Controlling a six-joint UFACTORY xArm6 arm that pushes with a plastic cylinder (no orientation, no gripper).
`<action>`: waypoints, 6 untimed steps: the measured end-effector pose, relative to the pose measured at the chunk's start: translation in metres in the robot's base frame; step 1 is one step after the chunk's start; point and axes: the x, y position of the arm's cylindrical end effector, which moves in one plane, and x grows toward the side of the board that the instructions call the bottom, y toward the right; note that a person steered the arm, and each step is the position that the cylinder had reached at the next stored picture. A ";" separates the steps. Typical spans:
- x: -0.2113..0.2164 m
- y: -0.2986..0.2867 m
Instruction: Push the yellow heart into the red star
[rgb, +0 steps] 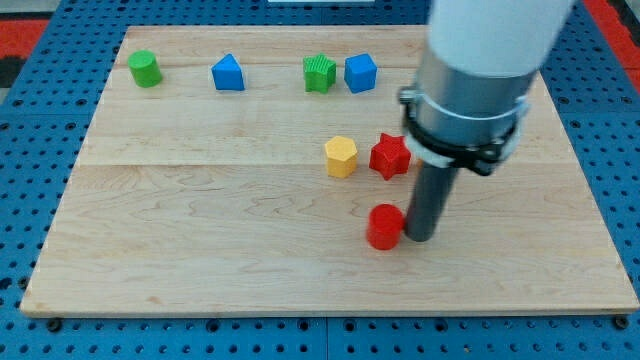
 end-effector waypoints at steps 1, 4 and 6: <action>-0.010 0.024; -0.108 0.144; -0.132 0.005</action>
